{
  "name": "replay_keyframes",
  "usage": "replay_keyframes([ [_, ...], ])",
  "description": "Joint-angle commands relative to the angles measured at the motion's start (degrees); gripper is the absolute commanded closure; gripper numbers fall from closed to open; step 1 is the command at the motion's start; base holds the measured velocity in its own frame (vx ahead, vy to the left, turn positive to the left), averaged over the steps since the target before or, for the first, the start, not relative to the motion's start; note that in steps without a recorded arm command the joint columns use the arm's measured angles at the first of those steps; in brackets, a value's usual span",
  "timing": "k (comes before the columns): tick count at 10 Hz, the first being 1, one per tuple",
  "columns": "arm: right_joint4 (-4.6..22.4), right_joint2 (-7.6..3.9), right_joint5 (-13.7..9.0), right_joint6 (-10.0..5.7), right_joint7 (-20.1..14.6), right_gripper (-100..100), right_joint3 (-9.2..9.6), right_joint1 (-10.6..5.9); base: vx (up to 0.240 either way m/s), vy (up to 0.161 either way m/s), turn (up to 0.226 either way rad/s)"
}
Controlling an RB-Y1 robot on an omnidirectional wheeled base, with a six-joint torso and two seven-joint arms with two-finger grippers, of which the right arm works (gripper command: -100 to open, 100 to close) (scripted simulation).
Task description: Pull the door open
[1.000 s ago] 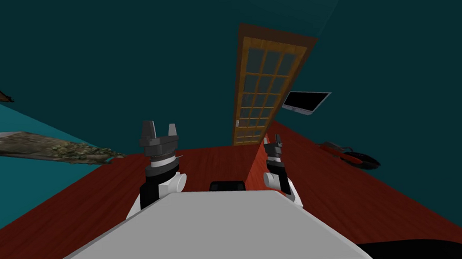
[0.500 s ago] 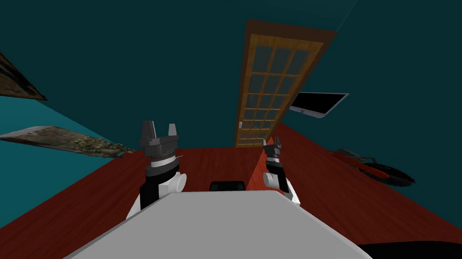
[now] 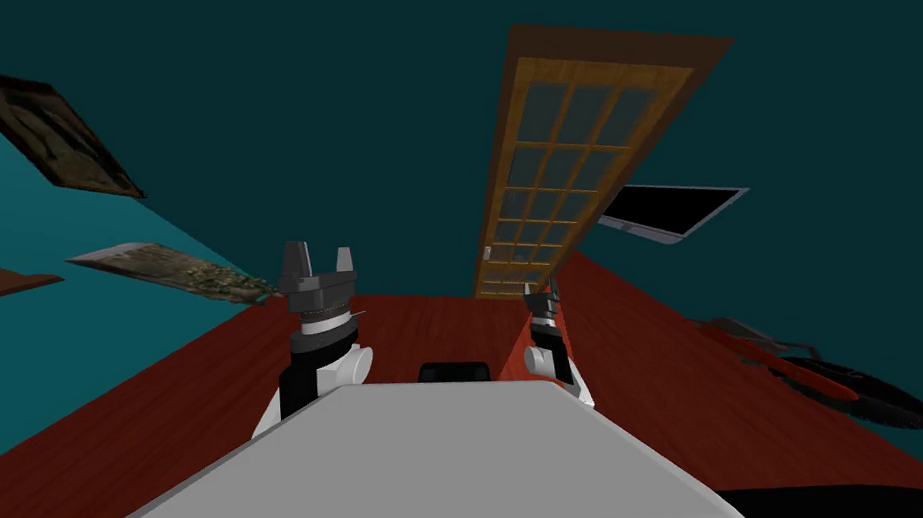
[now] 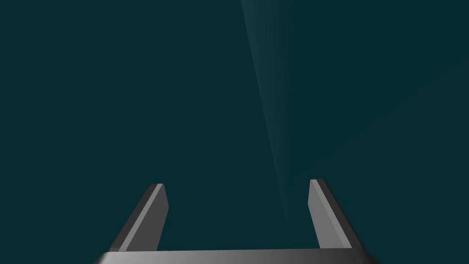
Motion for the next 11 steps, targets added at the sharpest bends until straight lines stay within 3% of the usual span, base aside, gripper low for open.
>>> replay_keyframes([
  [1,2.4,-0.18,-0.9,-0.73,-2.0,-100,-0.25,-0.79,0.082,-0.046,0.136],
  [11,15.9,-0.59,-6.6,-5.05,-13.6,-100,-1.47,-4.44,0.087,-0.046,0.154],
])
